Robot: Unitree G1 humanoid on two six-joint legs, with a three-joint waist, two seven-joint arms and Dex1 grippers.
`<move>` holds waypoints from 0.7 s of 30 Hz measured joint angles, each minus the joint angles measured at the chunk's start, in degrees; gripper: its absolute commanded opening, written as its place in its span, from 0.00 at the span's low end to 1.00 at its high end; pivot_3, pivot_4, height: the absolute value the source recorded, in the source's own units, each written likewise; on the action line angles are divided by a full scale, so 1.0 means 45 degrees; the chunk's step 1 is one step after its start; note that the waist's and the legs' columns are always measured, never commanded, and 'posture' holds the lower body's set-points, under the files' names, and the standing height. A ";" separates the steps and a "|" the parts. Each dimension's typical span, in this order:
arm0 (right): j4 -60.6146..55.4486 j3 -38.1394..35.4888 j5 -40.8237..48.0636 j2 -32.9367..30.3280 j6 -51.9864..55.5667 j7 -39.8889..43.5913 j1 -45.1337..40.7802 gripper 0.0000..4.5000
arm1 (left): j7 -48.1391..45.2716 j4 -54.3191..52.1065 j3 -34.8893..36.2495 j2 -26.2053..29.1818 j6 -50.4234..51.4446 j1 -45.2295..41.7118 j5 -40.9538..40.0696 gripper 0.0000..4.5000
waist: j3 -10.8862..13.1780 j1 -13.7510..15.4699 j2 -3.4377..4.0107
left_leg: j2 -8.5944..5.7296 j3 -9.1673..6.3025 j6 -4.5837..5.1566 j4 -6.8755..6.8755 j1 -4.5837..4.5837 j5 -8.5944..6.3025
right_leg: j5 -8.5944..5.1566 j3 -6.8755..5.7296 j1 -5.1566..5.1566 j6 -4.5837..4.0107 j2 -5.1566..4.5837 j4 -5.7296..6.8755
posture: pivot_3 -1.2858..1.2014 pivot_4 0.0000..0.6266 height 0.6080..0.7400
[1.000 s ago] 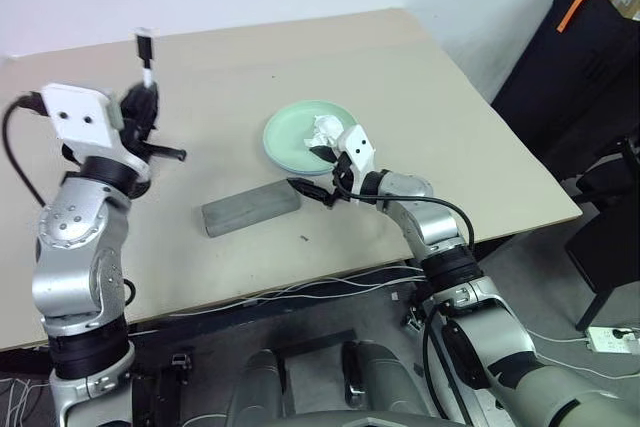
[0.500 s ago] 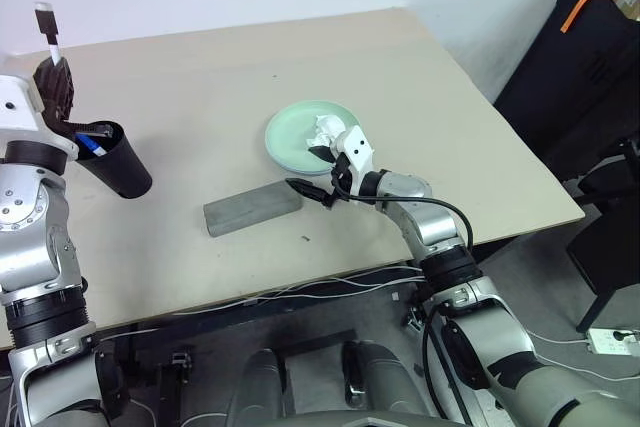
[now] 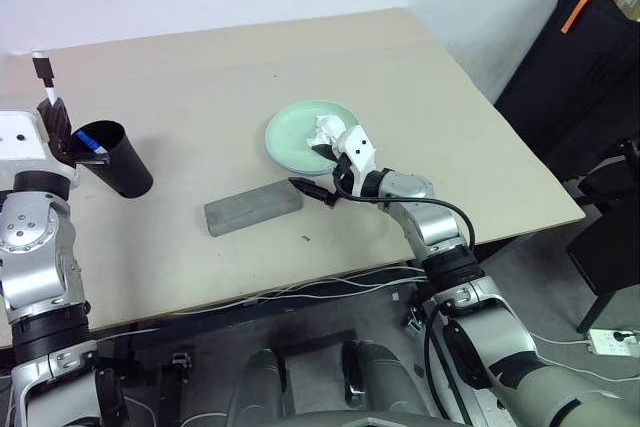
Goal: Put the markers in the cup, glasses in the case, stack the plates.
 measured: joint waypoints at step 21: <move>0.0088 0.0041 -0.0163 -0.0355 -0.0165 0.0195 -0.0015 1.00 | 0.0025 0.1642 -0.0269 -0.0658 -0.0996 -0.0005 -0.0177 0.53 | 0.0000 -0.0007 0.0000 | 0.0000 0.0001 0.0000 -0.0001 0.0000 0.0000 | 0.0002 -0.0001 0.0000 0.0001 0.0002 0.0001 | 0.52 0.24 0.95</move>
